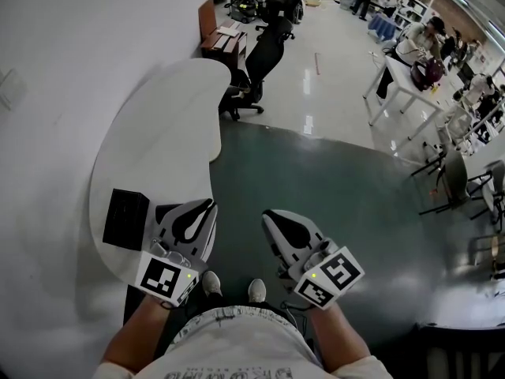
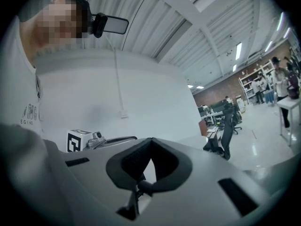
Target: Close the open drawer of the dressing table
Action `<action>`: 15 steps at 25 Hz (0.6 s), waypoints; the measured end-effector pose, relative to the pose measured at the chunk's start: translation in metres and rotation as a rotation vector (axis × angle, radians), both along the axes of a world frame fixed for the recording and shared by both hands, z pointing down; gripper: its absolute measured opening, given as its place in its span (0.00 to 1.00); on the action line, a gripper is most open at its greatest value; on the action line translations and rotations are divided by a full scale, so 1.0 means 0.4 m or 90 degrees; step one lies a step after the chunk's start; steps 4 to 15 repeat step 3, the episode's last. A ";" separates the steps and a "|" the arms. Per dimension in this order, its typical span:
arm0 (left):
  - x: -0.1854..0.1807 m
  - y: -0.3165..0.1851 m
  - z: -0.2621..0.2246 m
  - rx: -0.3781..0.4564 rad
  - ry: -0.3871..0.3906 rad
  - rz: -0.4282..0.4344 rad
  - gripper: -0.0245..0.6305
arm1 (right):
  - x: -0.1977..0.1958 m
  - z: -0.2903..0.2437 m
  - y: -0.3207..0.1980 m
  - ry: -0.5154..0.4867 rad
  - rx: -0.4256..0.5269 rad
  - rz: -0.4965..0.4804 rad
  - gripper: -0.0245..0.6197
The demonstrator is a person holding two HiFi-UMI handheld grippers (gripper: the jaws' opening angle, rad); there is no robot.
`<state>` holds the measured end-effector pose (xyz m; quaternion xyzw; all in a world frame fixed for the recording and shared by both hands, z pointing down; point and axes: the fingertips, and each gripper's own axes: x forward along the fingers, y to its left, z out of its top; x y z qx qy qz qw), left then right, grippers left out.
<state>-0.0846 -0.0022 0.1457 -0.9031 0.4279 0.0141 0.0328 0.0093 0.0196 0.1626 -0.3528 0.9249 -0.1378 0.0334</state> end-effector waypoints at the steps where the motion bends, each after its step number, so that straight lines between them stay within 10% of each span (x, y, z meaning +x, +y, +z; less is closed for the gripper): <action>1: 0.007 0.002 0.004 0.000 0.001 0.000 0.10 | 0.005 0.004 0.002 0.000 0.000 -0.001 0.05; 15: 0.020 0.006 0.012 0.001 0.002 0.000 0.10 | 0.017 0.011 0.006 0.001 0.000 -0.003 0.05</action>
